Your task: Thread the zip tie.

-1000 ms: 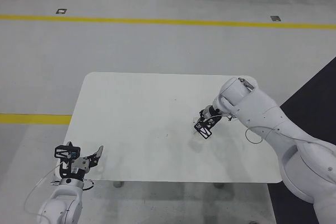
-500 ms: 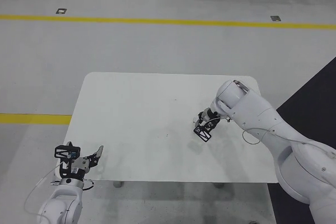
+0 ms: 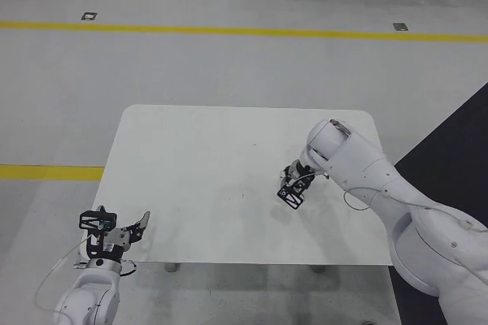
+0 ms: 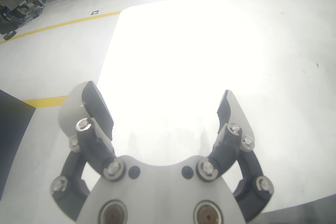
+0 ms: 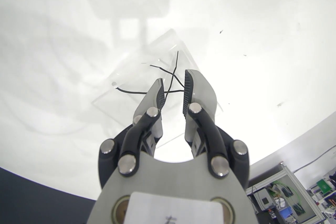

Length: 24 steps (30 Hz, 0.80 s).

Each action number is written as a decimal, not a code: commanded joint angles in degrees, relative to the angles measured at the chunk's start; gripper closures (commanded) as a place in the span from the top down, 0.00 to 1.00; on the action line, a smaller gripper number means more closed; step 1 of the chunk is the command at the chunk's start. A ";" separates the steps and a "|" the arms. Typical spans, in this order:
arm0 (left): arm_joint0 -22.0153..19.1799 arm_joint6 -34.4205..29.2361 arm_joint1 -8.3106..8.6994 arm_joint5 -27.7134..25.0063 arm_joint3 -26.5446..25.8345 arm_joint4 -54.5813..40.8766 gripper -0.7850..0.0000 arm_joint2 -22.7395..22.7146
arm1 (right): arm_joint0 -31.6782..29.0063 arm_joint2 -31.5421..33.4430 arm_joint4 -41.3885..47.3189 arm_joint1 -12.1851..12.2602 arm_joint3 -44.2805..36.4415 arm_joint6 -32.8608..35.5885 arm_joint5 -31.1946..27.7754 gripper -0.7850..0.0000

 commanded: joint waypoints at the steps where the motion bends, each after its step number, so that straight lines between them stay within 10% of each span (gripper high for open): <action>1: 0.00 0.00 0.00 0.00 0.00 0.00 1.00 0.00 | -0.05 0.00 -0.40 -0.48 0.85 -0.55 0.56 0.21; 24: 0.00 0.00 0.00 0.00 0.00 0.00 1.00 0.00 | 2.83 0.00 -8.23 -4.22 11.86 -10.36 10.37 0.00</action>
